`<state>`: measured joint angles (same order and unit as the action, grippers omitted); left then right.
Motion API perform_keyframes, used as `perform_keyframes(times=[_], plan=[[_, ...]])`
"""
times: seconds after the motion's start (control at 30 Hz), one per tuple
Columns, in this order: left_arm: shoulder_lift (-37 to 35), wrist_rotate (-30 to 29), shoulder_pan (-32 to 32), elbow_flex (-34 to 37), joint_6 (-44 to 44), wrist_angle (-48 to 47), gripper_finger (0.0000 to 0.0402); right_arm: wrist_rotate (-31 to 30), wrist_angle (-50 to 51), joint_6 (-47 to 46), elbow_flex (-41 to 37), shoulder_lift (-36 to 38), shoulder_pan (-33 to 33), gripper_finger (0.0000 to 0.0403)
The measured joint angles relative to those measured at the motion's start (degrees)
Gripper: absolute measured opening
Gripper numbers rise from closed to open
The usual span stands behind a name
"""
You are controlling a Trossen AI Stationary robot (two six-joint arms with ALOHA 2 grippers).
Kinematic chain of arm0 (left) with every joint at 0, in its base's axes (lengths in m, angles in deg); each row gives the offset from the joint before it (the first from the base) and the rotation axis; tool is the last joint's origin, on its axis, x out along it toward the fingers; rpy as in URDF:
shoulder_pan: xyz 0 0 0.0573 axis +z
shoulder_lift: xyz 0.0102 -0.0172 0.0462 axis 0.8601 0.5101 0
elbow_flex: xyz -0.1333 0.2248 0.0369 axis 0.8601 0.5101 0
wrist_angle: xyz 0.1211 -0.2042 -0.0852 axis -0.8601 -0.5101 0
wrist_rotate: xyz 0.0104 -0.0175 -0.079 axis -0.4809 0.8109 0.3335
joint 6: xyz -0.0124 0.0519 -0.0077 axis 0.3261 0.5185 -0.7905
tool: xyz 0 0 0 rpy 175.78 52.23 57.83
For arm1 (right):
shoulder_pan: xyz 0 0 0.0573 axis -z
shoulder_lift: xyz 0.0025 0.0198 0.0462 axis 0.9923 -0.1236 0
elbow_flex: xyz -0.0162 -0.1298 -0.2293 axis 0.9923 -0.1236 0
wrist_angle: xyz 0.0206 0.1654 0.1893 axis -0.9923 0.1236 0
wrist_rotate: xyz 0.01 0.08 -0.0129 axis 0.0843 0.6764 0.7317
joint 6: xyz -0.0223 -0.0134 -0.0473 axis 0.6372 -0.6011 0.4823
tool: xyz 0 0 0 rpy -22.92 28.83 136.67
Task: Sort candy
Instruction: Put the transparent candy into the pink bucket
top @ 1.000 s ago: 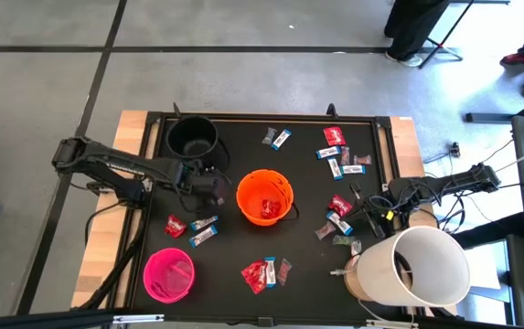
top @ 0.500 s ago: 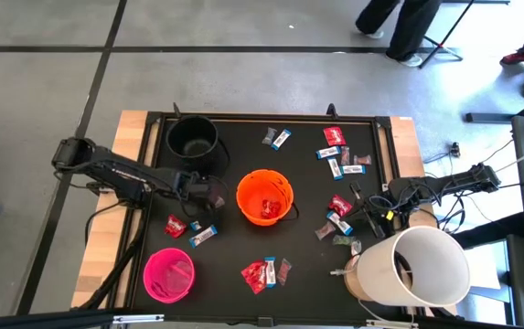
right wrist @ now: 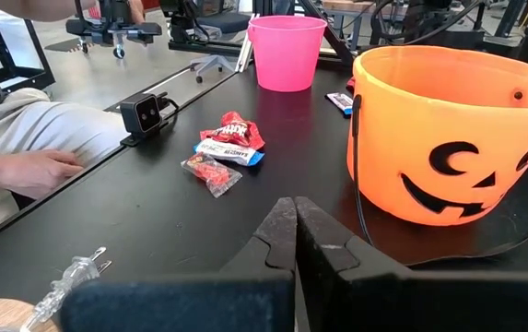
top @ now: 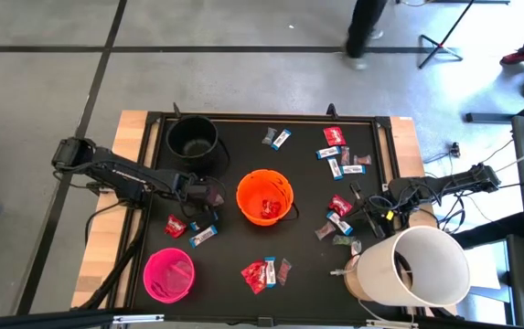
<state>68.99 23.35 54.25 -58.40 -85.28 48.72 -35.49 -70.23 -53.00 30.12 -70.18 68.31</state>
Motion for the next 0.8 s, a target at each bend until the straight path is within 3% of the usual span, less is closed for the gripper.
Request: perform_keyframes(times=[0.17, 0.43, 0.6, 0.8], plan=[[0.0, 0.3, 0.0, 0.0, 0.1, -0.1, 0.0124, 0.0, 0.0, 0.0, 0.0, 0.0, 0.0, 0.0001], [-0.1, 4.8, 0.0, 0.0, 2.3, -0.1, 0.0013, 0.0, 0.0, 0.0, 0.0, 0.0, 0.0, 0.0001], [-0.1, 6.4, 0.1, -2.6, 5.0, -5.0, 0.0005, 0.0, 0.0, 0.0, 0.0, 0.0, 0.0, 0.0001], [-0.1, 4.5, 0.1, -12.0, 8.4, -16.7, 0.0001, 0.0, 0.0, 0.0, 0.0, 0.0, 0.0, 0.0001]])
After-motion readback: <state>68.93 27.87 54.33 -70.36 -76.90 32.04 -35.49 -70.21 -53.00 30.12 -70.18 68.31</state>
